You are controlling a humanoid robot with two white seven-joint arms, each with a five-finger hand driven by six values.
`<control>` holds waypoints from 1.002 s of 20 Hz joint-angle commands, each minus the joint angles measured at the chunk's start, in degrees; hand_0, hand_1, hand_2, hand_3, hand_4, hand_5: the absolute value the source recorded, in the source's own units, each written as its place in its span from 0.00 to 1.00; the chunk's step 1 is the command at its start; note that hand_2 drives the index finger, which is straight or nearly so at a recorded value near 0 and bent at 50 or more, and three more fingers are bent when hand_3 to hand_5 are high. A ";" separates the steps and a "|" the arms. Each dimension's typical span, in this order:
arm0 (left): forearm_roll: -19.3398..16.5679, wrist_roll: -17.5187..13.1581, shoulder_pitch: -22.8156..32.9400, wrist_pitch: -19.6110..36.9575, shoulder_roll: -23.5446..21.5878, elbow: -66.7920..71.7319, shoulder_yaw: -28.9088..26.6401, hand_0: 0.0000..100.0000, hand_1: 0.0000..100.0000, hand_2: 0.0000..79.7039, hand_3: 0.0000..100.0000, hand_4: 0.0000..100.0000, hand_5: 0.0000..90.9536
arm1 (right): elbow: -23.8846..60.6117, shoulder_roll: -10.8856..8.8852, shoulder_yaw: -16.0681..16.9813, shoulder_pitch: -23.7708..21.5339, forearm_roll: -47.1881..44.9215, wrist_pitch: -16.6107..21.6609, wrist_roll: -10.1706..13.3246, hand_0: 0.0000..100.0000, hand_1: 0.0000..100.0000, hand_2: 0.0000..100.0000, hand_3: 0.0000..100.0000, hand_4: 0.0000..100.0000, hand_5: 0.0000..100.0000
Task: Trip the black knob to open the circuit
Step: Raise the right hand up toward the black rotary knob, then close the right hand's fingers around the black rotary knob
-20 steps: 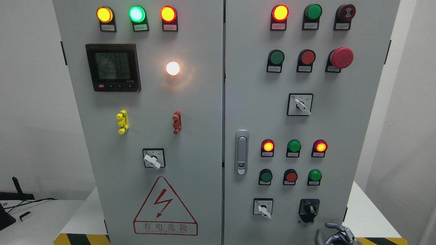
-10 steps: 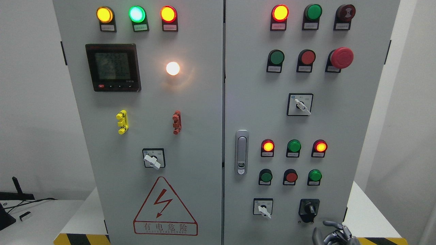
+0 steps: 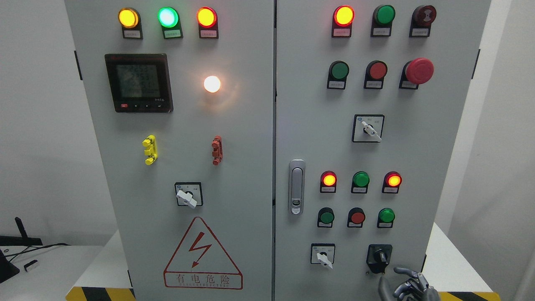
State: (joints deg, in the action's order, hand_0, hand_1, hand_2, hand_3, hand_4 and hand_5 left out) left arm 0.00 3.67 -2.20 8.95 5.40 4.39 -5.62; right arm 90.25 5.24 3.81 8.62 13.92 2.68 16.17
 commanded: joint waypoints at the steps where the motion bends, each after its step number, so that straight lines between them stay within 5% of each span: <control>1: 0.26 0.02 0.00 0.01 -0.04 0.00 0.00 0.12 0.39 0.00 0.00 0.00 0.00 | -0.51 0.03 -0.29 0.69 -0.03 0.05 0.00 0.30 0.75 0.44 0.82 0.87 0.99; 20: 0.26 0.02 0.00 0.01 -0.04 0.00 0.00 0.12 0.39 0.00 0.00 0.00 0.00 | -0.08 0.38 -0.73 0.69 -0.03 0.75 -0.88 0.30 0.76 0.46 0.84 0.88 1.00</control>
State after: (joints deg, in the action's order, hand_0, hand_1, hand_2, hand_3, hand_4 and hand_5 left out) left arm 0.00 3.67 -2.20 8.95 5.40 4.39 -5.62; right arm 90.10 5.44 3.25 9.29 13.89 3.40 15.26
